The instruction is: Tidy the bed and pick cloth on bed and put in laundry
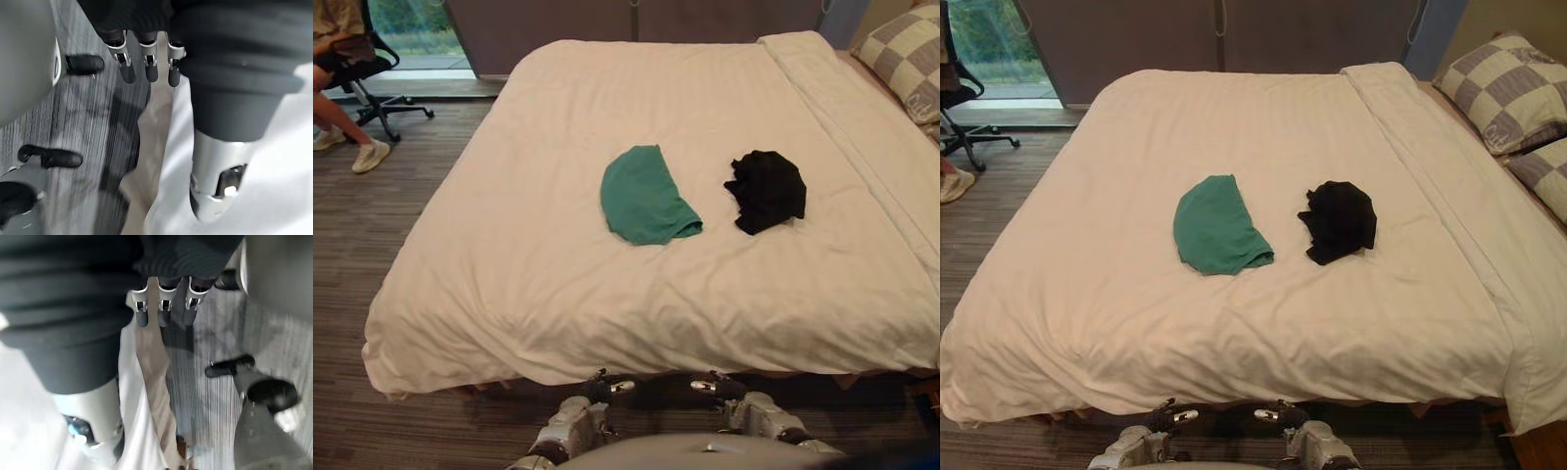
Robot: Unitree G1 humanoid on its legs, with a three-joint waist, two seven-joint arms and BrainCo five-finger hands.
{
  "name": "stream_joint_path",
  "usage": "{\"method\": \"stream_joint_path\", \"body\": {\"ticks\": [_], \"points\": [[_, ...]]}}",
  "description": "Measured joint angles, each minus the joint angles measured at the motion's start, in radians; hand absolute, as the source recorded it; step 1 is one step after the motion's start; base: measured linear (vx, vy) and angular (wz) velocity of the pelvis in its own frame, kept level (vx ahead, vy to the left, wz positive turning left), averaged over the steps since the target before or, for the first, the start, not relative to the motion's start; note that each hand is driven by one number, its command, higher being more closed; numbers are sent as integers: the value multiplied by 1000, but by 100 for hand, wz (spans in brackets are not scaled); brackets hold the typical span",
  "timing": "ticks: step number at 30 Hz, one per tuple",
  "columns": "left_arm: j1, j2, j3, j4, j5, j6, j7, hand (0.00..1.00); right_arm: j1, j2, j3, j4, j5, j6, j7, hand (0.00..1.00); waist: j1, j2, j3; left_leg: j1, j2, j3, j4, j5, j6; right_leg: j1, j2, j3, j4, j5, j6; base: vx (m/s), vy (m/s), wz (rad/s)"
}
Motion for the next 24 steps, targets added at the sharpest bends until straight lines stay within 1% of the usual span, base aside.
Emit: {"method": "stream_joint_path", "body": {"ticks": [1, 2, 3, 4, 5, 6, 7, 8, 9, 10, 11, 12, 13, 14, 15, 16, 17, 18, 19, 20, 21, 22, 23, 24], "points": [[-6, -3, 80, 1, -97, 30, 100, 0, 1, 3, -21, 0, 109, 31, -55, 0, 10, 1, 0, -1, 2, 19, 0, -2, 22, 1, 6, 9, -17, 6, -9, -37, -6, -21], [-3, 1, 127, 4, -128, 44, 143, 0, 2, 2, -55, 0, 175, 47, -94, 0, 14, -1, -1, -1, 3, 26, 0, -2, 23, 2, 8, 14, -23, 13, -18, -22, -6, -22], [2, 6, 159, 5, -136, 53, 165, 0, 5, 1, -88, -1, 217, 57, -119, 0, 14, -2, -2, -1, 3, 30, 0, -2, 24, 2, 9, 15, -27, 17, -23, 6, -2, -16], [27, 19, 261, 13, -159, 66, 214, 0, 11, -7, -176, -3, 323, 67, -177, 0, 14, -4, -5, -1, 4, 41, 0, -5, 28, 3, 10, 20, -35, 19, -22, 15, 4, -12], [37, 26, 301, 26, -174, 66, 231, 0, 14, -12, -207, -4, 363, 68, -203, 0, 14, -6, -7, -1, 4, 44, 0, -6, 28, 3, 10, 22, -37, 20, -22, 32, 8, -10], [55, 37, 371, 46, -183, 65, 252, 0, 22, -21, -256, -4, 410, 68, -239, 0, 15, -8, -10, -1, 4, 45, -1, -8, 28, 3, 10, 22, -40, 21, -24, 56, 8, -3], [88, 48, 488, 49, -207, 61, 271, 0, 41, -36, -327, -4, 465, 65, -287, 0, 19, -7, -13, -3, 4, 48, -1, -11, 28, 6, 10, 22, -46, 22, -26, 72, 7, 0], [101, 54, 551, 49, -214, 54, 280, 0, 55, -46, -359, -3, 496, 63, -317, 0, 26, -5, -17, -4, 4, 48, -1, -13, 27, 11, 10, 21, -49, 22, -26, 65, 2, 5], [120, 71, 675, 49, -212, 32, 282, 0, 95, -71, -414, 1, 527, 53, -364, 0, 39, -12, -22, -8, 3, 49, 0, -14, 26, 17, 11, 17, -51, 21, -27, 67, -9, 22], [136, 99, 822, 48, -211, 4, 271, 0, 134, -98, -473, 19, 538, 36, -409, 0, 40, -15, -35, -19, 2, 48, 0, -15, 25, 16, 11, 2, -50, 14, -31, 64, -9, 27], [140, 120, 890, 47, -211, -7, 266, 0, 150, -114, -501, 27, 539, 31, -428, 0, 41, -17, -40, -21, 1, 48, 0, -15, 25, 16, 11, -2, -49, 12, -35, 98, -14, 28], [154, 171, 1007, 47, -211, -29, 241, 0, 179, -158, -546, 41, 547, 19, -454, 0, 41, -17, -43, -21, 1, 48, 0, -16, 23, 20, 11, -11, -48, 7, -41, 96, -14, 16], [166, 221, 1092, 36, -213, -57, 200, 0, 201, -211, -578, 43, 543, 10, -463, 0, 40, -21, -50, -22, 2, 48, 0, -17, 22, 21, 11, -18, -48, 5, -44, 80, -14, 13], [171, 253, 1127, 23, -213, -77, 170, 0, 208, -248, -599, 42, 528, -5, -466, 0, 39, -18, -54, -25, 2, 48, 0, -17, 22, 20, 10, -20, -48, 3, -46, 44, 2, 9], [173, 303, 1161, -14, -216, -104, 127, 0, 213, -315, -636, 36, 489, -35, -469, 0, 39, -9, -60, -28, 3, 48, 0, -18, 21, 18, 9, -22, -48, 3, -47, 16, 9, 5], [170, 350, 1162, -60, -215, -138, 85, 0, 214, -378, -685, 10, 421, -74, -473, 0, 39, -1, -69, -30, 3, 48, 0, -18, 20, 16, 9, -23, -48, 3, -47, 0, 0, 0], [167, 371, 1161, -91, -215, -152, 69, 0, 215, -406, -712, -17, 388, -91, -475, 0, 38, 3, -76, -30, 4, 49, 0, -19, 20, 16, 9, -23, -48, 2, -47, 0, 0, 0], [164, 412, 1152, -161, -196, -187, 54, 0, 215, -454, -757, -86, 316, -130, -475, 0, 38, 8, -90, -30, 6, 49, -1, -19, 19, 16, 9, -23, -48, 2, -47, 0, 0, 0], [154, 447, 1122, -259, -153, -217, 53, 0, 215, -489, -788, -185, 245, -165, -474, 0, 38, 10, -102, -30, 7, 51, -1, -19, 19, 16, 10, -24, -47, 1, -49, 0, 0, 0], [157, 469, 1100, -317, -122, -230, 55, 0, 217, -502, -795, -248, 207, -187, -470, 0, 38, 11, -107, -30, 7, 52, -1, -19, 19, 16, 11, -25, -46, 0, -50, 0, 0, 0], [161, 519, 1050, -428, -68, -242, 55, 0, 227, -526, -787, -373, 136, -221, -457, 0, 39, 8, -117, -30, 10, 56, -1, -19, 19, 12, 12, -24, -42, -2, -54, -14, -11, -5], [167, 579, 996, -532, -31, -245, 54, 0, 236, -546, -766, -508, 65, -246, -446, 0, 40, 8, -128, -31, 12, 63, -1, -19, 19, 3, 13, -20, -29, -9, -56, -14, -12, -7], [170, 627, 960, -599, -12, -245, 54, 0, 236, -566, -734, -594, 27, -261, -440, 0, 40, 6, -134, -31, 13, 67, -1, -19, 19, 0, 14, -18, -24, -10, -57, -6, -3, -8], [169, 657, 933, -645, -4, -246, 53, 0, 236, -579, -712, -654, -3, -266, -437, 0, 39, -1, -137, -32, 13, 69, 0, -19, 19, -5, 14, -15, -22, -11, -58, -2, 9, -14]]}}
